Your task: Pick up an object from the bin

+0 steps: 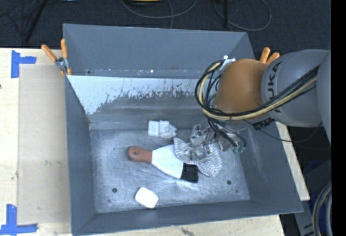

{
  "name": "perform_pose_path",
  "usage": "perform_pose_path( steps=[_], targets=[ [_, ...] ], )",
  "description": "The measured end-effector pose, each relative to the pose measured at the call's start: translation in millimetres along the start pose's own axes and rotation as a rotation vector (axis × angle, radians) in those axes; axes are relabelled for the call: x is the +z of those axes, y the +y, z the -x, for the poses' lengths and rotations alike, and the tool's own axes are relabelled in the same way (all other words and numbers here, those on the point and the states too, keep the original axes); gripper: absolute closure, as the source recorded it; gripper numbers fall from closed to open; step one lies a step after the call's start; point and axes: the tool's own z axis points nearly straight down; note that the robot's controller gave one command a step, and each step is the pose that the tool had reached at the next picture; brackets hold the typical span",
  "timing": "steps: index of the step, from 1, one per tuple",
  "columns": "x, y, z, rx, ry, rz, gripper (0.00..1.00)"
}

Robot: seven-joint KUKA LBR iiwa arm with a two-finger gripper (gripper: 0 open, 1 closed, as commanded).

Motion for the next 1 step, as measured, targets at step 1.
perform_pose_path(
  steps=[1],
  targets=[
    [-149.4, 10.3, 14.2, 0.012, -0.013, -0.002, 1.00]
  ],
)
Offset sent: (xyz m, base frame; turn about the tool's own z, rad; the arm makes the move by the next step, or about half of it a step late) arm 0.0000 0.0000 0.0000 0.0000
